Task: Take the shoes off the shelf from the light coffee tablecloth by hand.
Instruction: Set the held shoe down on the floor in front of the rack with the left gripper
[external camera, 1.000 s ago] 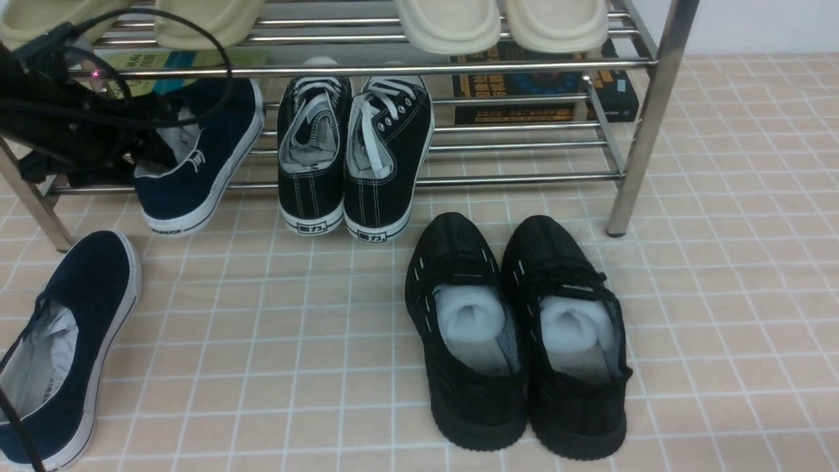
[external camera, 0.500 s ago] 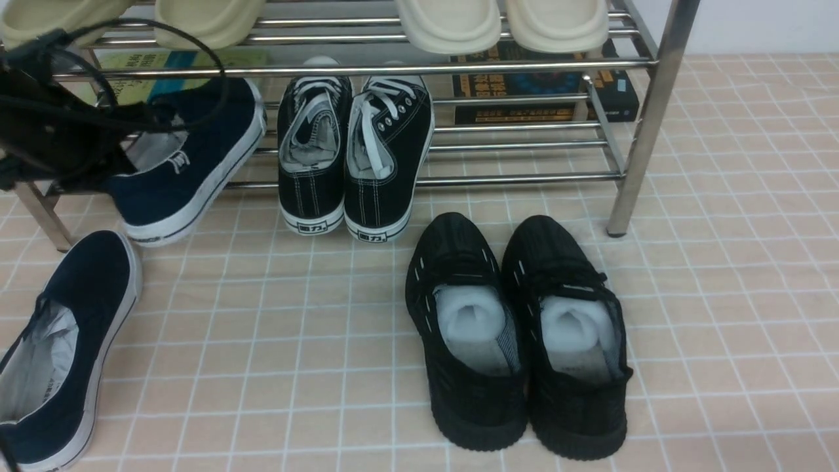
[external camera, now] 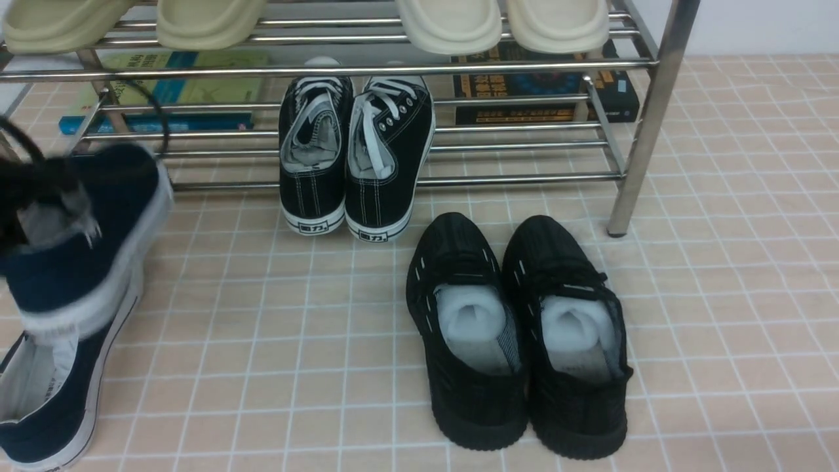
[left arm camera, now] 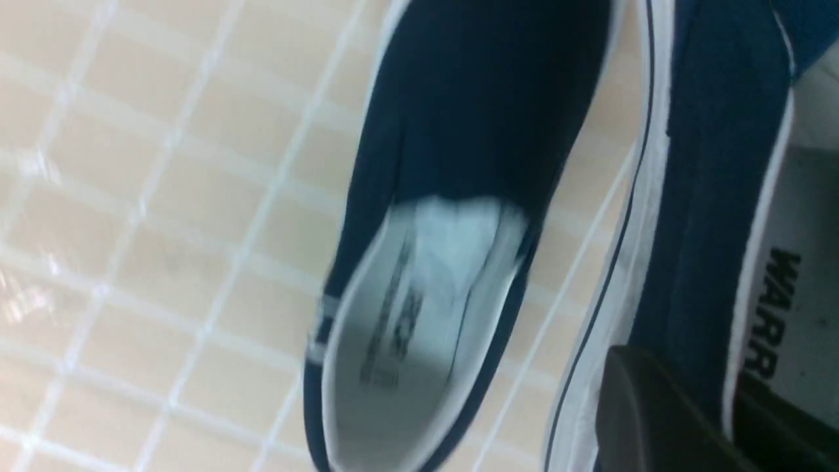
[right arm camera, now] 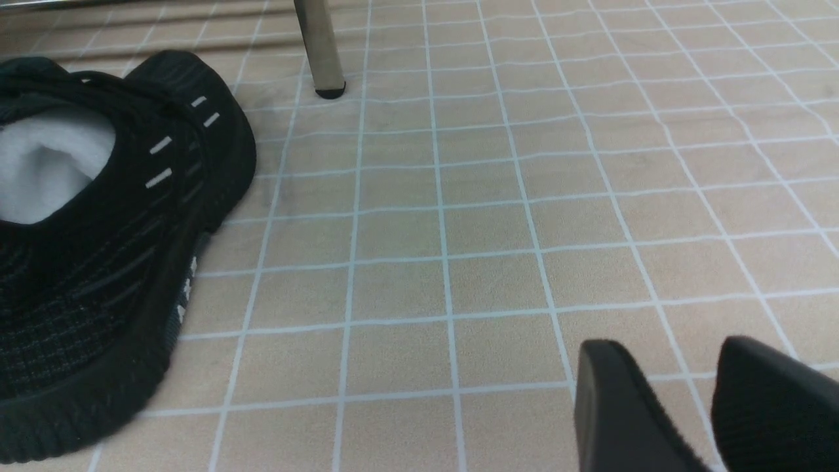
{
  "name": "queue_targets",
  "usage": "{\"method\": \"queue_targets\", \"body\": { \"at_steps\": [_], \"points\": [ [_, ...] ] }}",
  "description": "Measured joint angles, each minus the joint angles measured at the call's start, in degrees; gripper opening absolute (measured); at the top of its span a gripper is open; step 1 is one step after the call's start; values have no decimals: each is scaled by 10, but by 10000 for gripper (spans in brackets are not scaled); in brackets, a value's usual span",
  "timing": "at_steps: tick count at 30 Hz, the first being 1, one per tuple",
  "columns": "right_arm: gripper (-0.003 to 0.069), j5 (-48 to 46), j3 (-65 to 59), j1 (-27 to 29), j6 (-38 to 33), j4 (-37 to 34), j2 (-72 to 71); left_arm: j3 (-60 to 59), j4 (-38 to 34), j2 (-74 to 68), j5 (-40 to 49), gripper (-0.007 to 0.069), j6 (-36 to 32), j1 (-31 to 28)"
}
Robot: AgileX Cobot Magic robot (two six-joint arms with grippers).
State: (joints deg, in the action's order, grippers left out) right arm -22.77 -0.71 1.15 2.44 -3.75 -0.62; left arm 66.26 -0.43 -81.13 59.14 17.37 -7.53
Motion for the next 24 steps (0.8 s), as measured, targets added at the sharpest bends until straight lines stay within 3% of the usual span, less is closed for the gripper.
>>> {"method": "queue_targets", "body": {
  "at_steps": [10,17,24],
  "points": [
    [240,0,0,0,0,0,0,-62,4,0,-64,27,55,98],
    [240,0,0,0,0,0,0,-63,55,-30,-86,27,119,107],
    [240,0,0,0,0,0,0,-63,78,-79,-107,27,133,107]
  ]
}}
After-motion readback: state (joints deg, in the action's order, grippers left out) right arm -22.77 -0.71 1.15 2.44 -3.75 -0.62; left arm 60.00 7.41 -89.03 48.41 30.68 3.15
